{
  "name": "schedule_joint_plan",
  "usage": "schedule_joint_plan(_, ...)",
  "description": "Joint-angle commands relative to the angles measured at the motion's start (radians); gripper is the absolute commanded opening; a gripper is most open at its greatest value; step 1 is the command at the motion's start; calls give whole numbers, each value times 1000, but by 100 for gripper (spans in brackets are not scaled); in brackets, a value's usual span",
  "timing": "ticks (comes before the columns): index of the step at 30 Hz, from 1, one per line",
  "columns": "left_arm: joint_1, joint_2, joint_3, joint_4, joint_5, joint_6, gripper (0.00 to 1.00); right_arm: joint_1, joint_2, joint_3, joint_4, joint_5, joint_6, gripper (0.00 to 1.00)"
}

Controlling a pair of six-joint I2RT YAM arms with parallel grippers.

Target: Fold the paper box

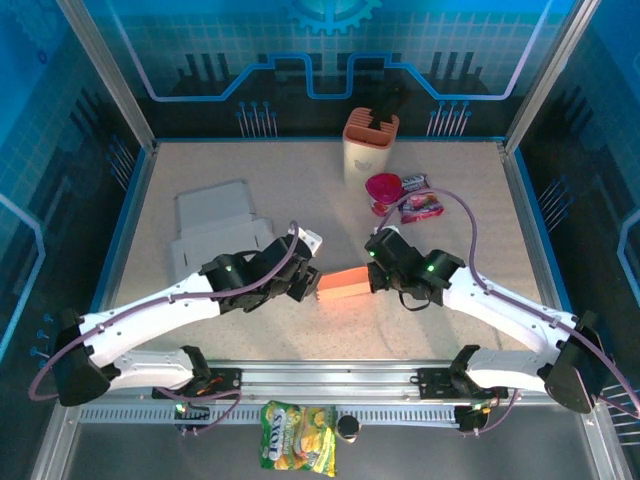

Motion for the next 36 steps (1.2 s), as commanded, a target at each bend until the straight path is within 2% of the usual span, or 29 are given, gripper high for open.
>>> schedule_joint_plan(1, -3, 40, -10, -94, 3, -110, 45, 13, 12, 33, -36, 22, 24, 0)
schedule_joint_plan(4, -4, 90, 16, -107, 24, -115, 44, 14, 20, 35, -39, 21, 29, 0)
schedule_joint_plan(9, -3, 136, 32, -101, -4, -97, 44, 14, 29, 36, -37, 19, 25, 0)
schedule_joint_plan(18, -3, 180, 56, -81, -46, -59, 33, 15, 32, 35, -32, 18, 23, 0)
schedule_joint_plan(26, -3, 220, 70, -72, -67, -40, 32, 14, 25, 34, -37, 19, 23, 0)
schedule_joint_plan(36, -2, 245, 68, -37, -87, -24, 17, 14, 28, 33, -31, 11, 21, 0)
